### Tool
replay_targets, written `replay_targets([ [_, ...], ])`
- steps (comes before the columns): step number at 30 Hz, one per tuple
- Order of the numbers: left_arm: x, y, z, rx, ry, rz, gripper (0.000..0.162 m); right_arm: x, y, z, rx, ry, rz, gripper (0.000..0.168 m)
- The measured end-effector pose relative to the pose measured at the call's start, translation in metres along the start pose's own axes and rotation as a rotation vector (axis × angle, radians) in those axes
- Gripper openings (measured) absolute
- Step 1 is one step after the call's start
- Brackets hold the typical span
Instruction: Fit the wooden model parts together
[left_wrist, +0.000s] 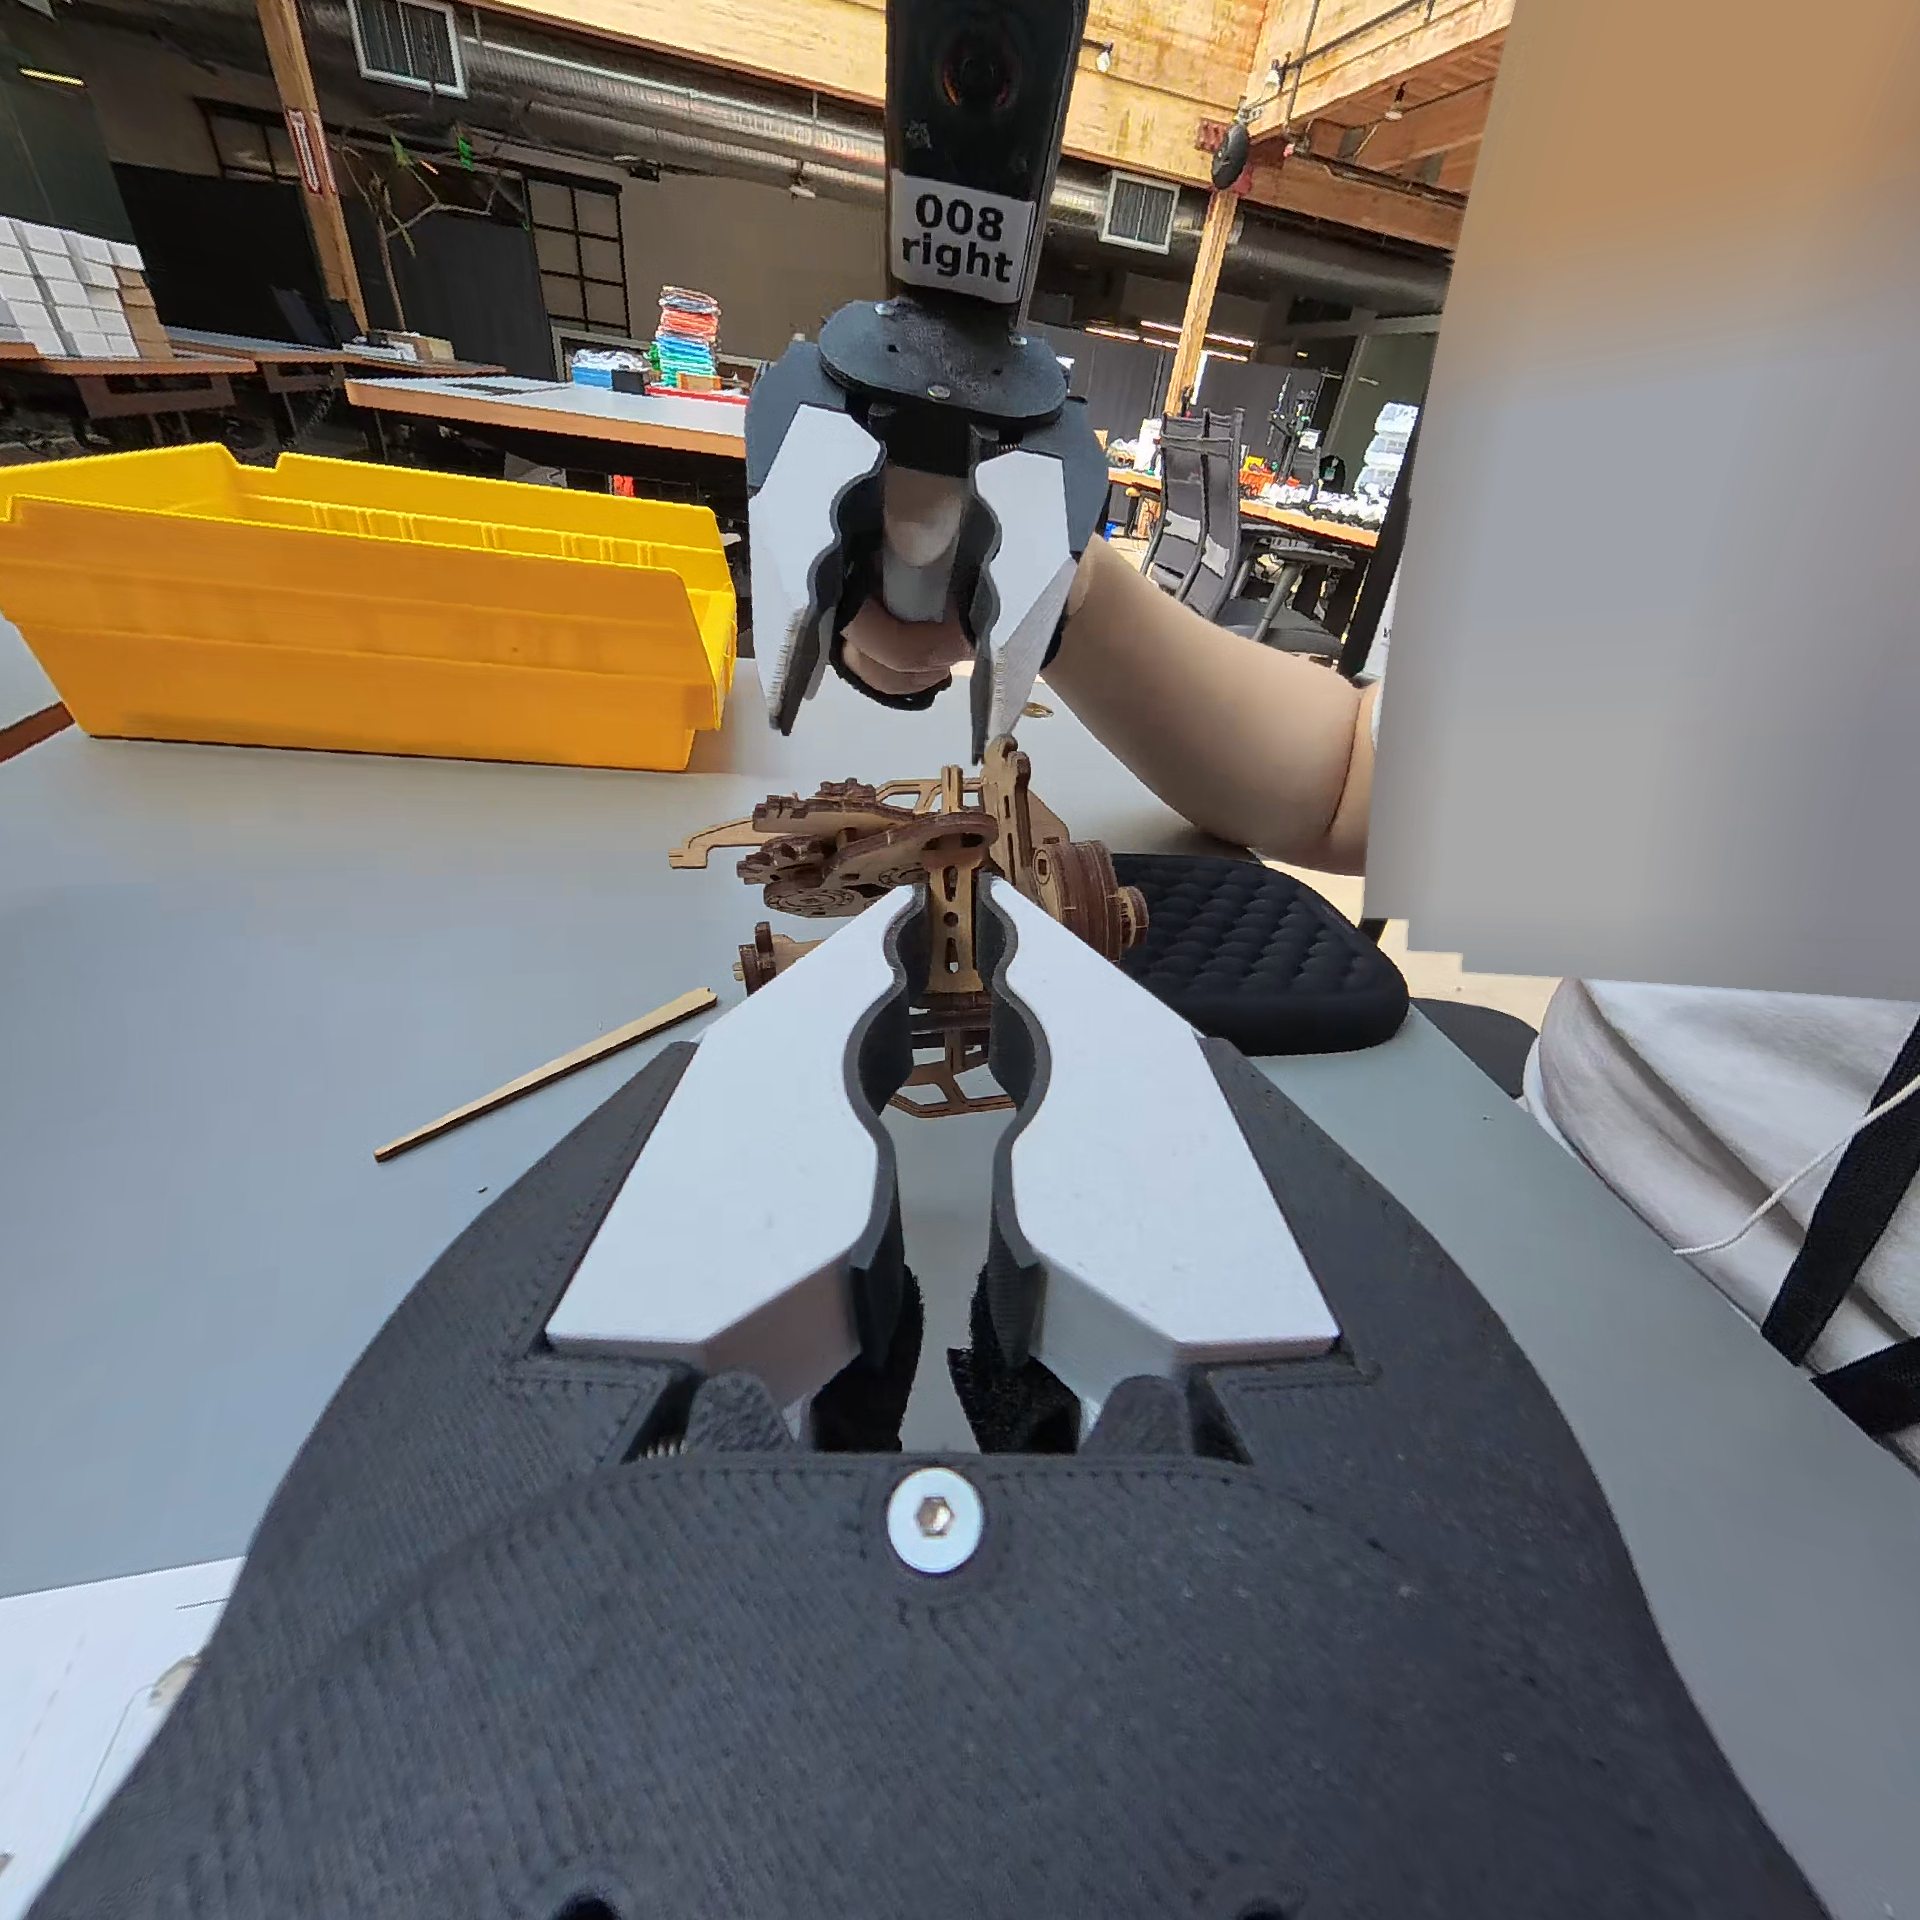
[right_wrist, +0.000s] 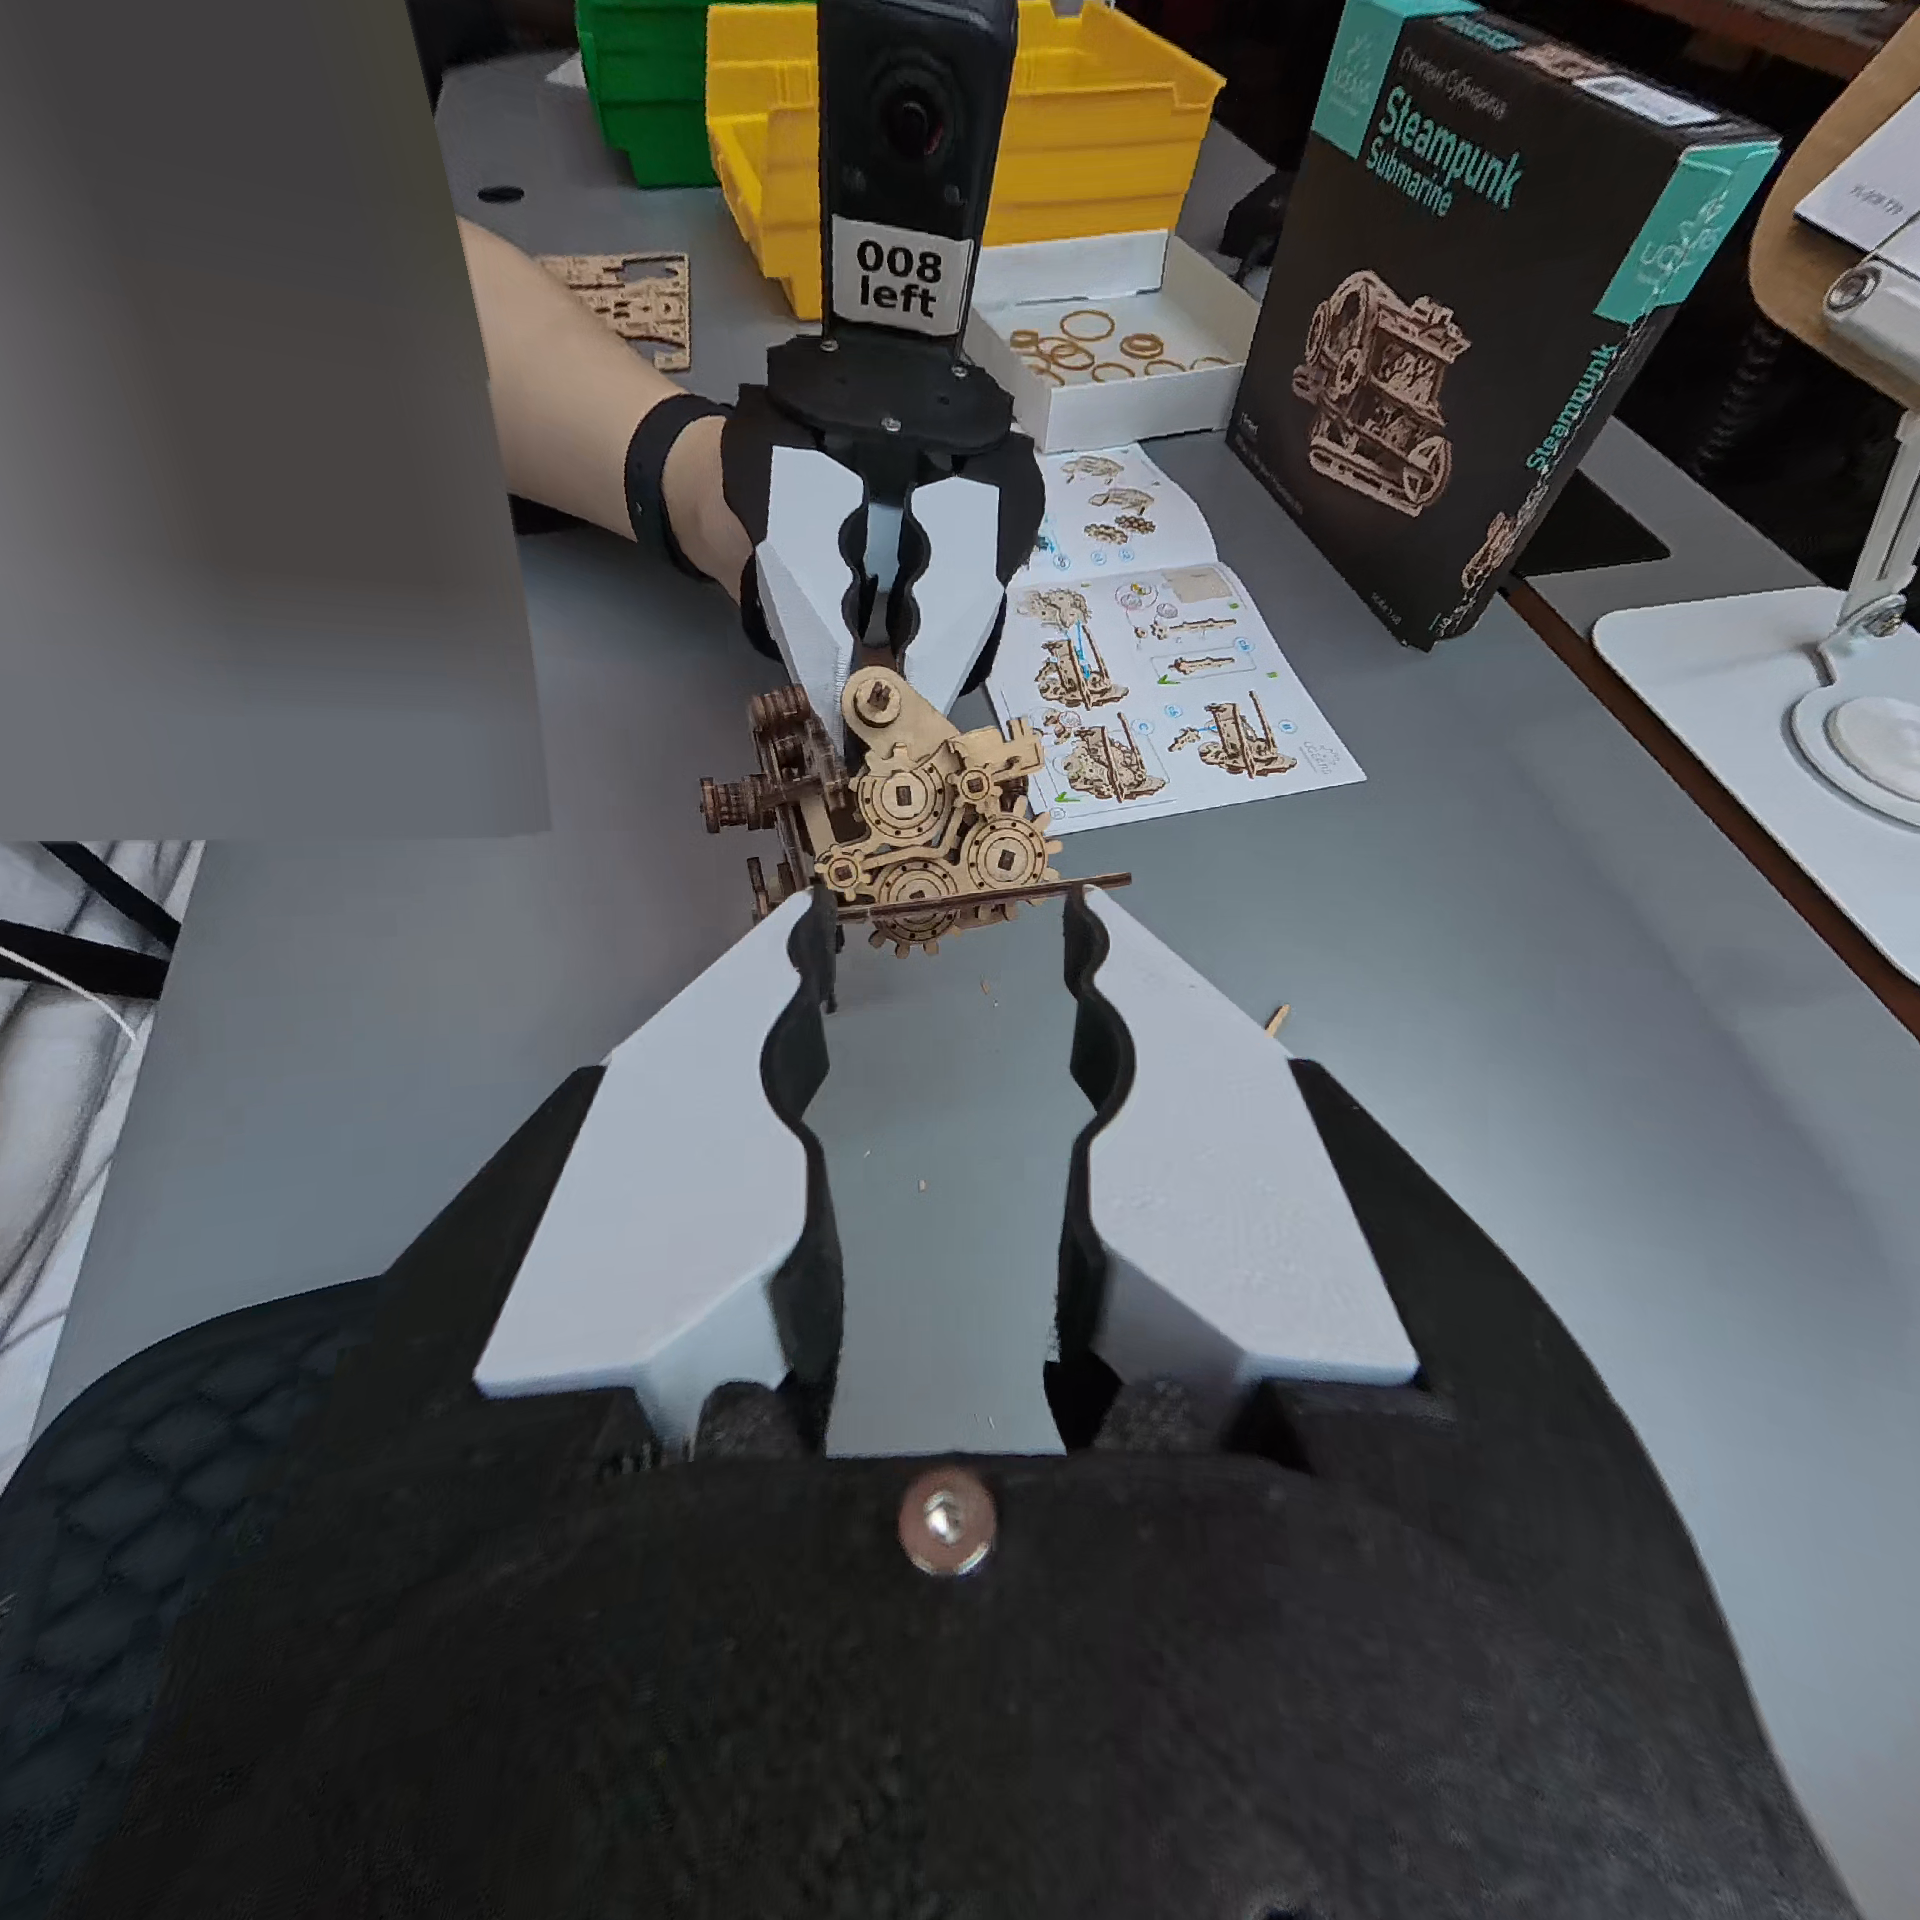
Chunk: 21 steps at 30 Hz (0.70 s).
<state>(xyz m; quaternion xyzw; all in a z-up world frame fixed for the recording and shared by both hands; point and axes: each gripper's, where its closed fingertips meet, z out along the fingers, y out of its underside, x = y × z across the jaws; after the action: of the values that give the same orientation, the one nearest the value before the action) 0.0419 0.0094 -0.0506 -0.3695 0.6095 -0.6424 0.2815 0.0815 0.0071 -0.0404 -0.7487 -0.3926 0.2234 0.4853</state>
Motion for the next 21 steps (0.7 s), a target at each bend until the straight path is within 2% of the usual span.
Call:
replay_targets([
  [3,0.001,0.000,-0.003,-0.026,-0.038,-0.060,0.005,-0.014,0.001,-0.003,0.067,0.051,0.011,0.061],
  [5,0.011,0.004,-0.009,-0.044,-0.038,-0.061,0.005,-0.023,0.010,0.004,0.062,0.092,0.017,0.080],
  [7,0.026,0.003,-0.016,-0.022,-0.020,-0.020,0.005,-0.037,0.015,0.016,0.095,0.056,0.040,0.091],
  [12,0.057,0.005,-0.022,0.004,0.067,0.005,0.005,-0.062,0.008,0.045,0.196,-0.123,0.084,0.093],
  [15,0.064,0.008,-0.020,-0.002,0.063,0.009,0.005,-0.074,0.015,0.059,0.119,-0.184,0.084,0.094],
  [17,0.066,0.010,-0.019,-0.007,0.060,0.012,0.005,-0.086,0.013,0.064,0.129,-0.222,0.086,0.095],
  [18,0.067,0.010,-0.018,-0.005,0.063,0.012,0.005,-0.087,0.012,0.066,0.132,-0.220,0.092,0.091],
  [20,0.066,0.011,-0.018,-0.005,0.068,0.003,0.005,-0.088,0.013,0.067,0.119,-0.223,0.090,0.072],
  [21,0.066,0.011,-0.018,-0.012,0.071,-0.006,0.005,-0.086,0.013,0.066,0.125,-0.222,0.101,0.069],
])
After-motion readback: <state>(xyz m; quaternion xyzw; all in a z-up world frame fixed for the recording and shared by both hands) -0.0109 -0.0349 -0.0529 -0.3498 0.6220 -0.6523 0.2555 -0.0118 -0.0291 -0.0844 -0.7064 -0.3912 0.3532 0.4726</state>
